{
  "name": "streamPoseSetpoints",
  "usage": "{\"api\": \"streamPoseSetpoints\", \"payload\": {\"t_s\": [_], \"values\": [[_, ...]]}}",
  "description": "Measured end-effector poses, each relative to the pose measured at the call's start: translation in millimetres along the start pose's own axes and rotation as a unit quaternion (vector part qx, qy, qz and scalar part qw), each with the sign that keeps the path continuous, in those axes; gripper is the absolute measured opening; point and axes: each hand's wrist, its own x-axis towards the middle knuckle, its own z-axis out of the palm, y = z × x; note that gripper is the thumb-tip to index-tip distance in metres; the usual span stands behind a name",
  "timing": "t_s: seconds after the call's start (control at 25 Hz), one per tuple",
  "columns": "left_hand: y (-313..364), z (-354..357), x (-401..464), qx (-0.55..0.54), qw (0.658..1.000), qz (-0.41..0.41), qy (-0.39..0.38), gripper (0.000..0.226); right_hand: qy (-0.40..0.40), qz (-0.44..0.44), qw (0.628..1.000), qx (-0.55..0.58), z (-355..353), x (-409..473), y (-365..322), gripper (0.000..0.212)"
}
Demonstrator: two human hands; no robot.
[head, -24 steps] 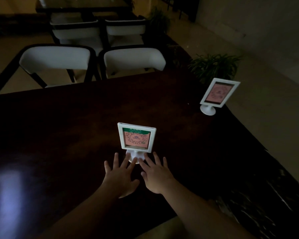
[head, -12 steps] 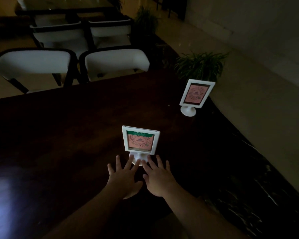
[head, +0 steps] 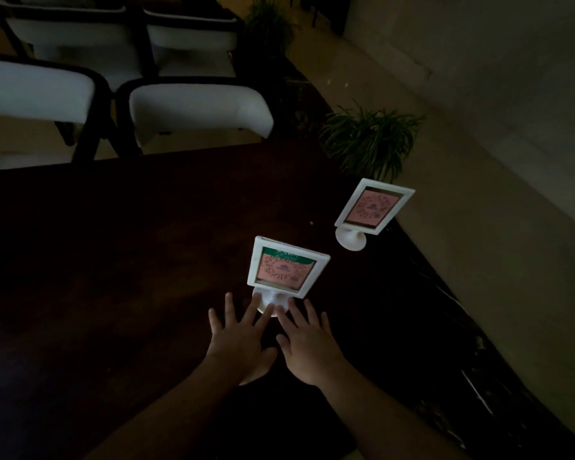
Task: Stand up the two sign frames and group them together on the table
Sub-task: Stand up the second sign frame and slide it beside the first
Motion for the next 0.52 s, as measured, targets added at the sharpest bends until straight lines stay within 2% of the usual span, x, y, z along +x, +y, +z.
{"api": "streamPoseSetpoints", "payload": {"t_s": [0.24, 0.52], "values": [[11.6, -17.3, 38.9, -0.005, 1.0, -0.006, 0.008, 0.085, -0.012, 0.004, 1.0, 0.008, -11.9, 34.0, 25.6, 0.062], [32.4, -19.5, 84.4, -0.016, 0.998, -0.056, 0.013, 0.084, 0.028, -0.037, 0.999, 0.006, -21.6, 66.9, 73.7, 0.06]]}}
